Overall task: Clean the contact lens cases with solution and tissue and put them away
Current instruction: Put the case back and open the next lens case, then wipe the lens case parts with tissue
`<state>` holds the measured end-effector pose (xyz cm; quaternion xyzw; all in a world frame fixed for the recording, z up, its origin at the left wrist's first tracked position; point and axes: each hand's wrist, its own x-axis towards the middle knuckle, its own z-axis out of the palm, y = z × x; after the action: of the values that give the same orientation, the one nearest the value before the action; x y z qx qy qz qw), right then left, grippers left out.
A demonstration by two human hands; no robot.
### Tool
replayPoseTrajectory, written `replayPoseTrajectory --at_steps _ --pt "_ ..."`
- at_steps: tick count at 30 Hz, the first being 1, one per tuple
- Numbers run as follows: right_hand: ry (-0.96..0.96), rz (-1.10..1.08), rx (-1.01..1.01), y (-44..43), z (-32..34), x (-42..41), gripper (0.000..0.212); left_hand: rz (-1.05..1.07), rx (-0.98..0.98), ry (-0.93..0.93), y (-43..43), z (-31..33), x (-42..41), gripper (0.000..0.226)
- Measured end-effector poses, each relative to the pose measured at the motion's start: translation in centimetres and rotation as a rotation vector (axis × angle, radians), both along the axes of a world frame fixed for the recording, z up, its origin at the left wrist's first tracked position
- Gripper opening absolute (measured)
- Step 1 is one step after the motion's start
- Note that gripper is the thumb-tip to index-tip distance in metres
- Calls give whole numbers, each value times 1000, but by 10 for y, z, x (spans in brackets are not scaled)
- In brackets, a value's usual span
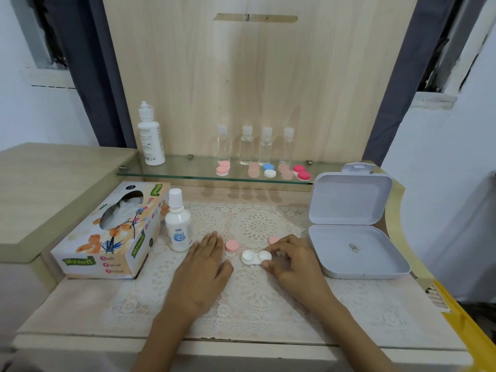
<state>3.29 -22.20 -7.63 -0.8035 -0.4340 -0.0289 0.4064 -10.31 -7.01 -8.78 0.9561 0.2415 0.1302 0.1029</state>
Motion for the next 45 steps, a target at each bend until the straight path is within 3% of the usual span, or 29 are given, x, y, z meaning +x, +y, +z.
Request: replayPoseTrajectory --at_steps 11,18,23,29,31,35,41,45 --pt "89 11 71 -8 7 -2 34 -8 -12 -24 -2 3 -1 94" --pt "-104 -6 -49 -27 -3 -12 32 5 3 -42 -4 4 -3 95" --pt "-126 1 -170 -27 -5 -19 43 3 -2 -49 -6 6 -4 96" --pt "-169 -3 -176 -26 -5 -21 44 -7 -10 -68 -6 7 -4 95" --pt "-182 -8 -195 -25 -6 -20 44 -11 -34 -99 -10 11 -6 88" --pt "-171 -13 -191 -26 -5 -19 44 -13 -54 -166 -13 15 -8 51" --pt "-171 -27 -189 -26 -3 -21 43 2 -91 -272 -11 15 -10 39" --pt "-171 -31 -192 -27 -3 -22 42 18 -185 -473 -12 24 -20 39"
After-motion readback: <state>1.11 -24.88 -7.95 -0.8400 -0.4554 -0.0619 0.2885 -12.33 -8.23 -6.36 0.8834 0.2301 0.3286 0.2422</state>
